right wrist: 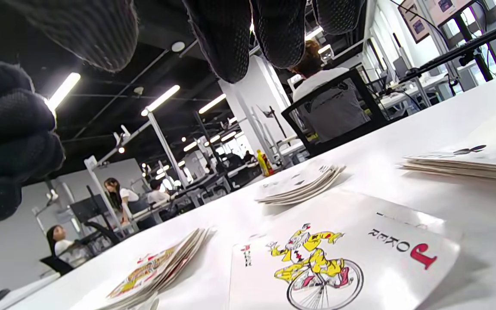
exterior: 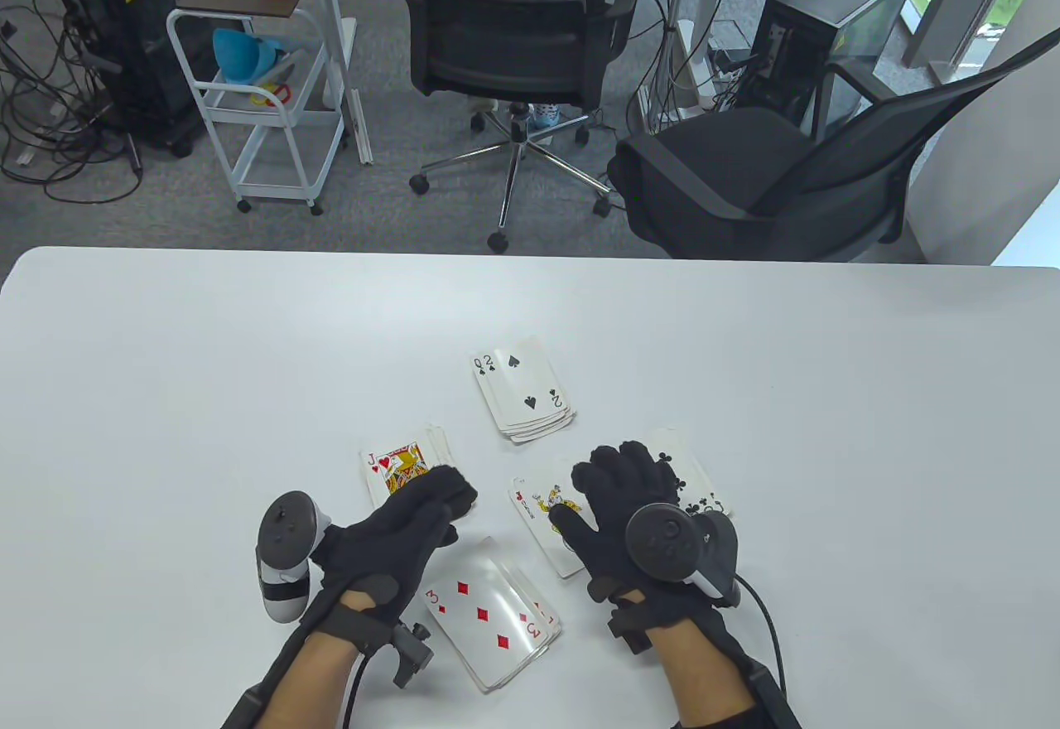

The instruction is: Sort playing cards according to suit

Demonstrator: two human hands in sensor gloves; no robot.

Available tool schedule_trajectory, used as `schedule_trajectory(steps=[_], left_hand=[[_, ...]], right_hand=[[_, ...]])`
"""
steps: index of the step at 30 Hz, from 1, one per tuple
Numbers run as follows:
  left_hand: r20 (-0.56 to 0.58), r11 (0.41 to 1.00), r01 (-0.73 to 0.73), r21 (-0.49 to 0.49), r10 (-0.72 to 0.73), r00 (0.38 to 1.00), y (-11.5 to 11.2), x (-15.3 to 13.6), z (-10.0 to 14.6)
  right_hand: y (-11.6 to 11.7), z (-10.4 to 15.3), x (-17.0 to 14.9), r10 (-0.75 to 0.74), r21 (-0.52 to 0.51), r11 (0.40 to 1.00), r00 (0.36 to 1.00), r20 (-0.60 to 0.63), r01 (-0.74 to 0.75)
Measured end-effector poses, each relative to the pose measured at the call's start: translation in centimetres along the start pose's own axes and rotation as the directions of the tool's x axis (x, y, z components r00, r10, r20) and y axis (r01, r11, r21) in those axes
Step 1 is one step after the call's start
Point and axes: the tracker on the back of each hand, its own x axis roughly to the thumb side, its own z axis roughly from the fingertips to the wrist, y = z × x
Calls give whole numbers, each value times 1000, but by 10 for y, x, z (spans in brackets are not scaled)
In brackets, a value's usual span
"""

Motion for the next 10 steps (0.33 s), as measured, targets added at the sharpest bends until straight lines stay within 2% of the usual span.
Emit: schedule_trajectory(steps=[10], left_hand=[[5, 998, 62, -10, -62, 998, -6, 1, 1]], right_hand=[[5, -2, 5, -5, 35, 999, 1000, 16, 5]])
